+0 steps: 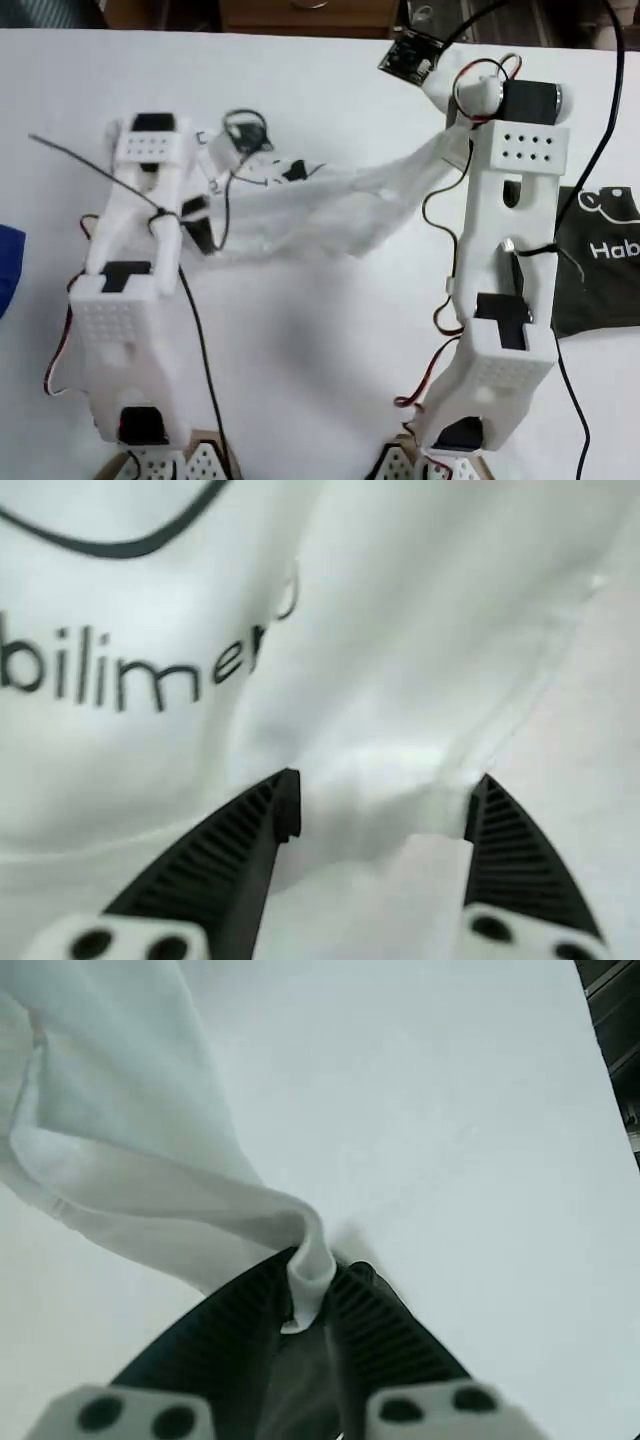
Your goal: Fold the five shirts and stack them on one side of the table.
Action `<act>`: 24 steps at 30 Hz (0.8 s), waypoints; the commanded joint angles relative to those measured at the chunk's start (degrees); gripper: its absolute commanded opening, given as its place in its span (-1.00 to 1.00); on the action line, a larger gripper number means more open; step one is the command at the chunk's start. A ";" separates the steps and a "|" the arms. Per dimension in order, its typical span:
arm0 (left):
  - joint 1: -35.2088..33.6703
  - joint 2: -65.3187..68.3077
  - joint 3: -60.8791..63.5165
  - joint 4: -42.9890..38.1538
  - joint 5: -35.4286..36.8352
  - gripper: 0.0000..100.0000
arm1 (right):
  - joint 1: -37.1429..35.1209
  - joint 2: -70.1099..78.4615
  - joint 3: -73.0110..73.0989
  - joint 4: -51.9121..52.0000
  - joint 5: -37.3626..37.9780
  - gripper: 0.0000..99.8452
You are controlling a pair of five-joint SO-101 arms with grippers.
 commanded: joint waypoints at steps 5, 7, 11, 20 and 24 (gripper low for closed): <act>-2.46 -0.53 -6.29 3.43 -0.35 -0.43 | 0.57 -3.38 -1.23 -0.57 -0.44 -0.96; -2.11 -0.88 -6.20 7.30 -0.53 -0.43 | 0.57 -3.38 -1.23 -0.48 -0.44 -0.96; 1.05 -0.70 -5.05 15.65 -0.88 -0.43 | 0.31 -3.38 -1.23 -0.75 -0.44 -0.96; 9.41 -7.74 10.15 12.66 -2.90 -0.43 | 0.40 -3.38 -1.23 -0.75 -0.44 -0.96; 9.41 -6.95 15.52 4.31 -2.81 -0.43 | 0.57 -3.38 -1.23 -0.75 -0.44 -0.96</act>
